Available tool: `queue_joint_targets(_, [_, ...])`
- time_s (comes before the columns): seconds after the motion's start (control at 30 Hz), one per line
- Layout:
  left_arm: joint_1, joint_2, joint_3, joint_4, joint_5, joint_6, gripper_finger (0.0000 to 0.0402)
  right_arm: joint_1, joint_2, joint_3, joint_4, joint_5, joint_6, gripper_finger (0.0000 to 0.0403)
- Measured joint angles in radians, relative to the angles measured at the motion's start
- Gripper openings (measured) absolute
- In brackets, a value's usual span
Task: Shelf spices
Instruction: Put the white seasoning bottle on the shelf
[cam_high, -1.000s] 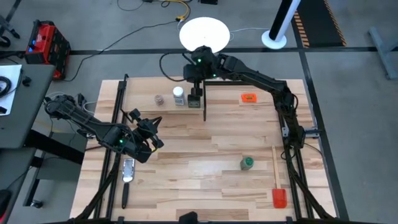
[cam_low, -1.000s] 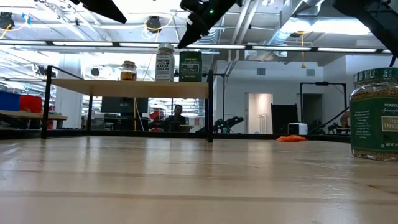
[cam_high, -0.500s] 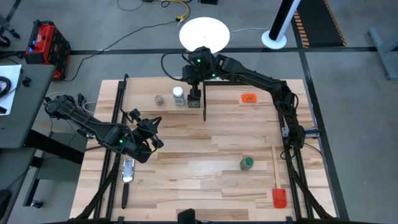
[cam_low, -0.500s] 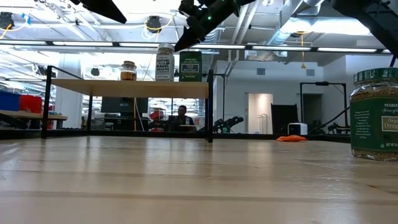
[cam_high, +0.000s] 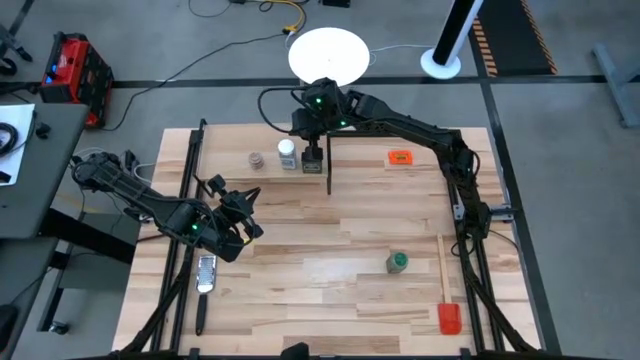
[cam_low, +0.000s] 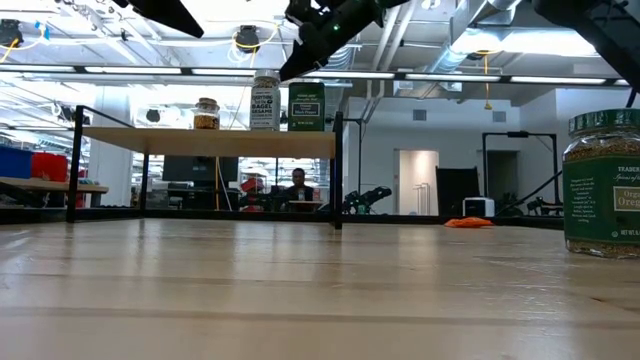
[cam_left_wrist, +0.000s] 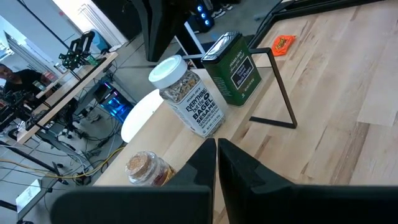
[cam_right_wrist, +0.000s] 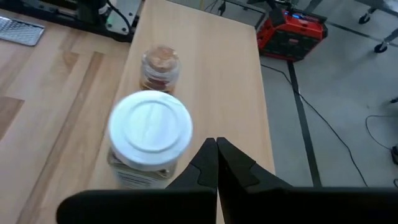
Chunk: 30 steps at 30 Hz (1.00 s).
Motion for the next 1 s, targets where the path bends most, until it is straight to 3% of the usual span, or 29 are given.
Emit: queue_joint_targets(1.0, [0.000,0.000,0.000,-0.004,0.000,-0.002,0.0006,0.028,0.000,0.000,-0.015,0.006,0.002,0.0002])
